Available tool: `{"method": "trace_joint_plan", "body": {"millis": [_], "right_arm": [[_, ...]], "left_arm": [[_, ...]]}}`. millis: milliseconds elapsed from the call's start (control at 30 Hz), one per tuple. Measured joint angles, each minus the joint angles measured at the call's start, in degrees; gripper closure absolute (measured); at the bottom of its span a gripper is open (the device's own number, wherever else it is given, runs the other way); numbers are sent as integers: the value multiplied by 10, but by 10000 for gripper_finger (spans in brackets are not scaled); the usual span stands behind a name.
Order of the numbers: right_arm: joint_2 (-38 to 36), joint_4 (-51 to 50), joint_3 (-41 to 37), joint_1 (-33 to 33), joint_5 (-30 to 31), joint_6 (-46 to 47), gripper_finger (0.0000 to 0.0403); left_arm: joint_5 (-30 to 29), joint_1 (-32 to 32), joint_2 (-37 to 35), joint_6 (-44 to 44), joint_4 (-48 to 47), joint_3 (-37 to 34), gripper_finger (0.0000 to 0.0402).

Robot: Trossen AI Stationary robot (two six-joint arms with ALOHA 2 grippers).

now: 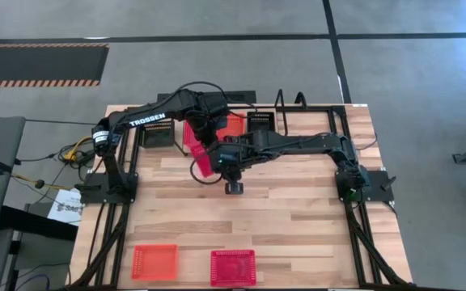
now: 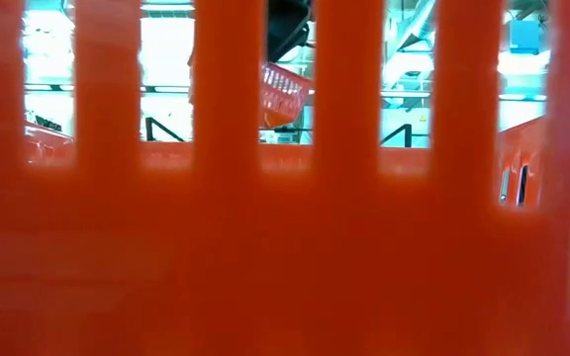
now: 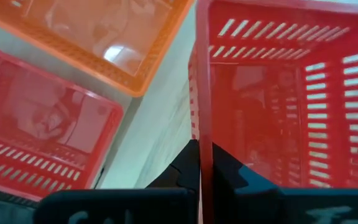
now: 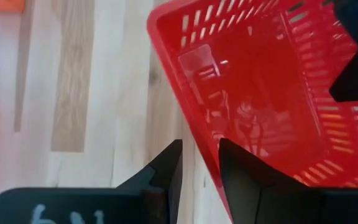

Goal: Stack baskets on shelf by color
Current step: Stack the top red bin on top of the red bin on the shelf

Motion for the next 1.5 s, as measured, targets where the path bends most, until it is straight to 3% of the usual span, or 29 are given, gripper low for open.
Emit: {"method": "trace_joint_plan", "body": {"millis": [467,967,1200,1500], "right_arm": [[0,19,0,3,-14,51,273],[0,-10,0,-4,-9,3,170],[0,-13,0,-1,-13,24,173],[-3,-14,0,29,-17,-44,175]], "left_arm": [[3,-3,0,-15,-1,0,401],[5,-2,0,-39,11,0,401],[11,-4,0,-40,14,0,401],[52,-26,0,-4,-15,0,401]]}}
